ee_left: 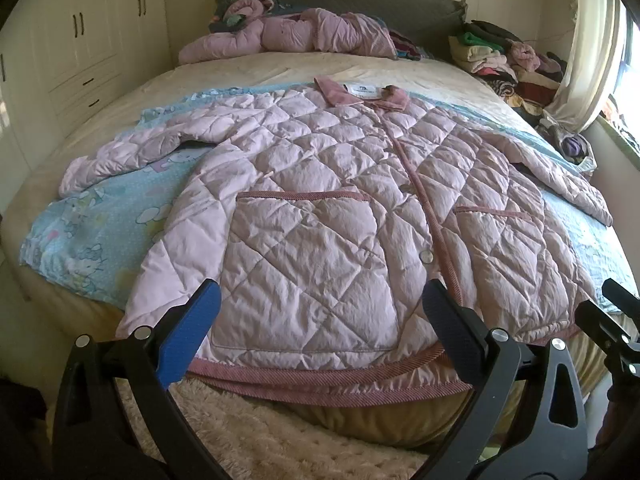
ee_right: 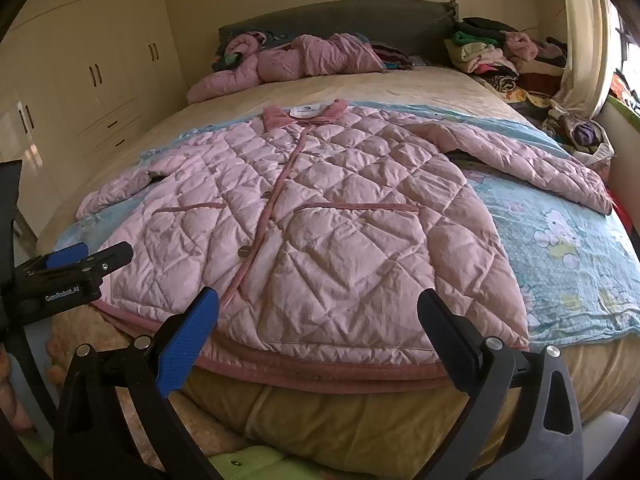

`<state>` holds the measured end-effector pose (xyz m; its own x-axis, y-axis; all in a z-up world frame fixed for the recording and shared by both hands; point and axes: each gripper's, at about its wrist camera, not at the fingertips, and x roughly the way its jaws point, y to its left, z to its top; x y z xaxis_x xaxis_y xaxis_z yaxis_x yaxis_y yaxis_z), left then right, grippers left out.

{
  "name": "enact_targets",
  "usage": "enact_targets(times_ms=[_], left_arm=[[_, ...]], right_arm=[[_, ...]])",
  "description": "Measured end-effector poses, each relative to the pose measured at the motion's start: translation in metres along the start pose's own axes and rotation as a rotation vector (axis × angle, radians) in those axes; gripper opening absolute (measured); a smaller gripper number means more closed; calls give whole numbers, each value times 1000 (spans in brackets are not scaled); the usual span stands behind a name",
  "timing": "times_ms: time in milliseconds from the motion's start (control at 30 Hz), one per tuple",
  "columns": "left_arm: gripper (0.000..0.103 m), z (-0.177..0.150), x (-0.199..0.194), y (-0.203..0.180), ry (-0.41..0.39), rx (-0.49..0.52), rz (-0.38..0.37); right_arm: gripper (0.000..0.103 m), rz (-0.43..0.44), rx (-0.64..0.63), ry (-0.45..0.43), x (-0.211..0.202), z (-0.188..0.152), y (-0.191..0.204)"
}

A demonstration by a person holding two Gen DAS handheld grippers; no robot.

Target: Fold large clothes

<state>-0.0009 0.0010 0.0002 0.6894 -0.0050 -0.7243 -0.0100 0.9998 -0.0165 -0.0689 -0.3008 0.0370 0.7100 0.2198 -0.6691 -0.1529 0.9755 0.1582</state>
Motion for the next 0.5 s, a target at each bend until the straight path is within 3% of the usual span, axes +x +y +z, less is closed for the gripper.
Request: enact_targets(times_ms=[500], left_arm=[[95, 0, 0, 0, -2, -1, -1]], right_arm=[[99, 3, -5, -11, -3, 3, 1]])
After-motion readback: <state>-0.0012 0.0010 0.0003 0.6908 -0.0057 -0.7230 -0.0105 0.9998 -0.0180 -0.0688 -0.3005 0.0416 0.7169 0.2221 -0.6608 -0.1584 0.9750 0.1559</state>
